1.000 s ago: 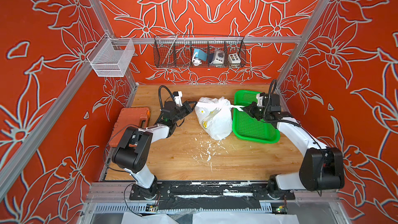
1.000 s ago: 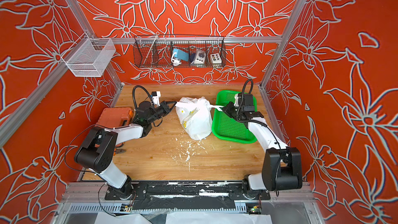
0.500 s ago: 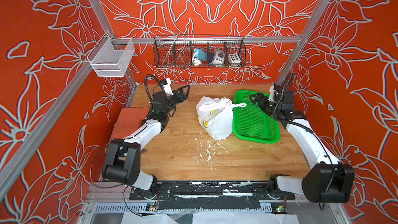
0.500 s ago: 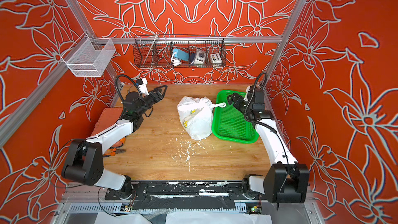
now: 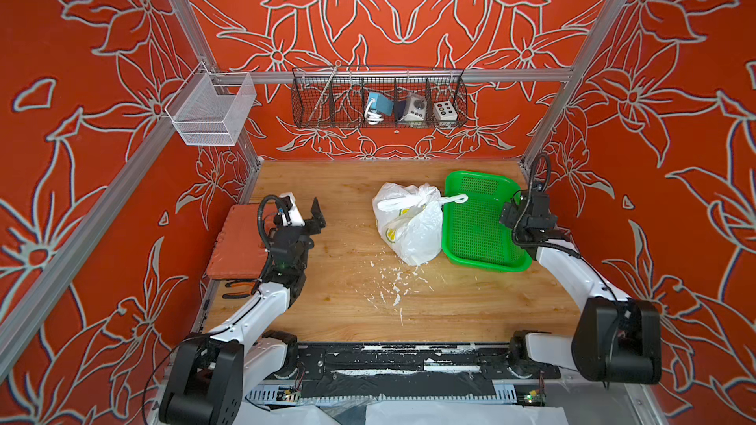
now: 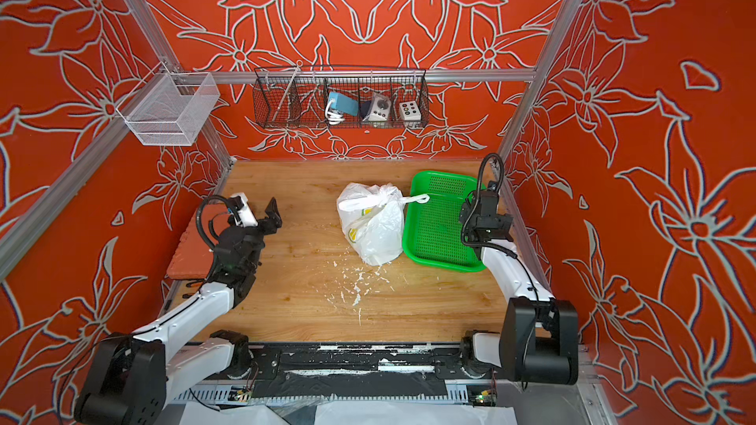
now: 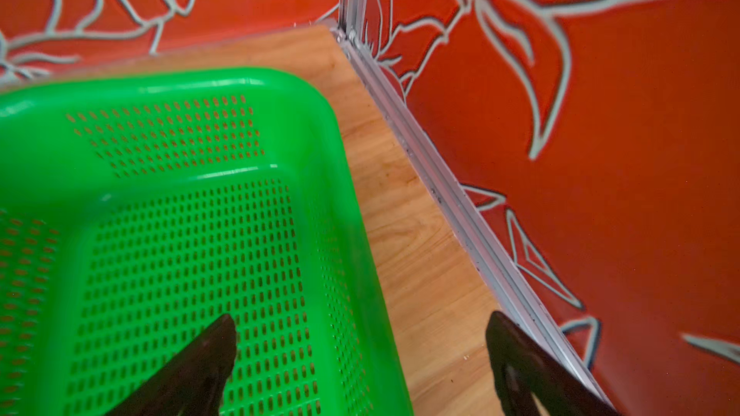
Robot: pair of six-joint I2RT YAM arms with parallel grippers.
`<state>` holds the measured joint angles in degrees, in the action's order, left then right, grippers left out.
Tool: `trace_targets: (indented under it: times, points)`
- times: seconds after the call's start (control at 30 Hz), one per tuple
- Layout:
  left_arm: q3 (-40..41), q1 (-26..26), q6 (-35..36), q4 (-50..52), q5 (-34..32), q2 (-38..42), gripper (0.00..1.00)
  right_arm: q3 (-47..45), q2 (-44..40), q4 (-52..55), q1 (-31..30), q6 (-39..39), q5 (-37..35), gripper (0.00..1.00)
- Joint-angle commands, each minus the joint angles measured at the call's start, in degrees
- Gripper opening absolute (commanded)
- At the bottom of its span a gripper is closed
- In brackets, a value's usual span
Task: Place the pears into plastic bags & tie knots
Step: Reset both arms
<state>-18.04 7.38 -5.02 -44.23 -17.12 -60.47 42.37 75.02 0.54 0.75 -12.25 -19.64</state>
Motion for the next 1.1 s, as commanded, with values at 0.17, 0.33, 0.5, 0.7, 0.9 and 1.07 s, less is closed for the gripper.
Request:
trace_targets:
  times: [0.17,0.33,0.5,0.7,0.9,1.07]
  points:
    - [11.05,-2.19,4.66,-16.79,3.72,-11.03,0.81,-20.42,3.21,-37.71,-3.3,10.76,7.67,0.97]
    - [11.89,-2.86,6.56,-27.61,10.96,-21.16,0.81,-24.12,6.19,-46.96,-4.53,13.14,10.39,0.97]
    - [10.9,-4.26,6.07,-24.51,13.63,-20.42,0.83,-23.26,6.04,-44.93,-3.72,12.61,11.93,0.97]
    - [10.94,-4.21,6.07,-24.62,13.61,-20.44,0.85,-23.74,5.91,-45.96,-3.91,12.77,11.33,0.98]
    - [10.92,-4.21,6.07,-24.59,13.61,-20.46,0.86,-22.28,6.91,-44.17,-3.61,12.47,11.88,0.97]
    - [11.21,-4.21,6.08,-24.98,13.48,-20.19,0.98,-23.58,5.91,-45.7,-3.61,12.63,11.9,0.98]
